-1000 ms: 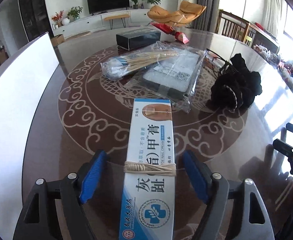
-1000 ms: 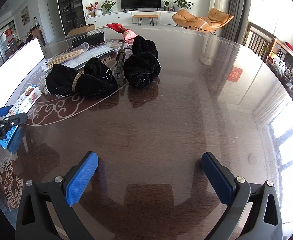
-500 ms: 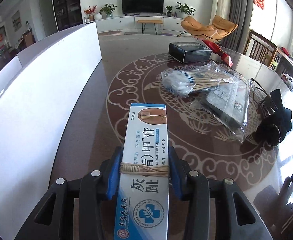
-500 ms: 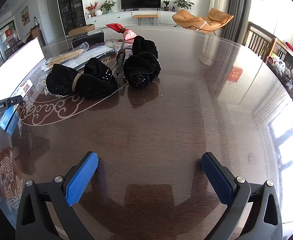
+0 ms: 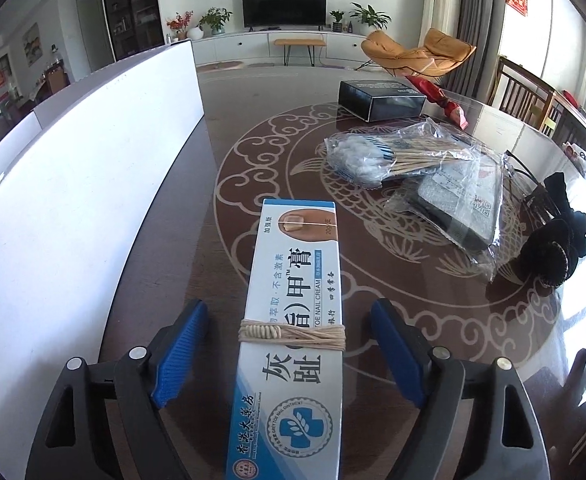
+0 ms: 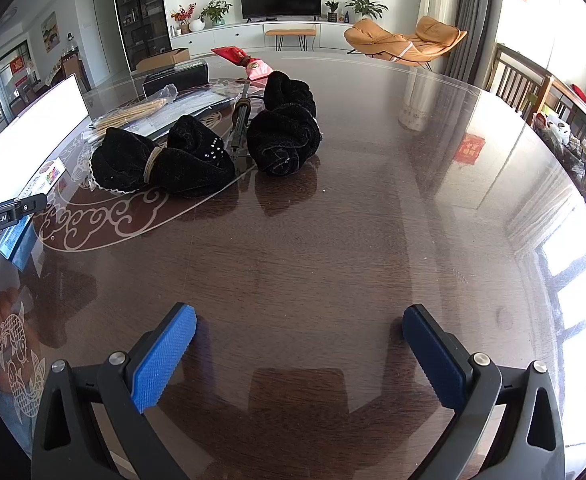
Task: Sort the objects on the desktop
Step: 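Hold the medicine box in the left tool while the right tool reaches toward the black velvet pouch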
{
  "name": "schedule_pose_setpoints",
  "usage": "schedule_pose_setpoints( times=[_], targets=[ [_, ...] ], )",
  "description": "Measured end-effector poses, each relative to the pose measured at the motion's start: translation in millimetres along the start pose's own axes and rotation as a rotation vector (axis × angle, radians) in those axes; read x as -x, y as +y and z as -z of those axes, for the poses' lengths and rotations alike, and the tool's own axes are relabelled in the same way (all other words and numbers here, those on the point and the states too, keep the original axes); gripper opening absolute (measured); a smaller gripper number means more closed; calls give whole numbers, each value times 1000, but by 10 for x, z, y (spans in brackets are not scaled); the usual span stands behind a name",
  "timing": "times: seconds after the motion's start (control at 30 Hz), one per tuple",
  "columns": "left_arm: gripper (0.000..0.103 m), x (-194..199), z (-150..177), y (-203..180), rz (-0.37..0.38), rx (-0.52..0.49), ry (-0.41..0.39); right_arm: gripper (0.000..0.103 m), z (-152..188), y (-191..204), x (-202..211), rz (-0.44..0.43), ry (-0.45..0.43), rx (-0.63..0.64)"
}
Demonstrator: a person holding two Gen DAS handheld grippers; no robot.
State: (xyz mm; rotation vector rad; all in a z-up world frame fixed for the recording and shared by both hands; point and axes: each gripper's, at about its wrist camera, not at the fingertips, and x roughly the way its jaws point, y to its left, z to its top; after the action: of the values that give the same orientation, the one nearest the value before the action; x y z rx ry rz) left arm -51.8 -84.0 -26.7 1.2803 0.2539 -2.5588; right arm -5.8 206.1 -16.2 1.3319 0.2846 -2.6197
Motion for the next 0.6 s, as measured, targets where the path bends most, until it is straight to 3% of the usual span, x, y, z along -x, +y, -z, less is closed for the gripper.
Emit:
schedule_pose_setpoints(
  times=[0.1, 0.37, 0.5, 0.6],
  targets=[
    [103, -52, -18, 10, -3, 10, 29, 103, 0, -1, 0, 0, 1, 0],
    [103, -63, -7, 5, -3, 11, 25, 103, -45, 47, 63, 4, -21, -14],
    [103, -59, -5, 8, -2, 11, 25, 103, -197, 392, 201, -248, -31, -66],
    [103, -61, -5, 7, -2, 11, 25, 103, -318, 820, 156, -356, 0, -17]
  ],
)
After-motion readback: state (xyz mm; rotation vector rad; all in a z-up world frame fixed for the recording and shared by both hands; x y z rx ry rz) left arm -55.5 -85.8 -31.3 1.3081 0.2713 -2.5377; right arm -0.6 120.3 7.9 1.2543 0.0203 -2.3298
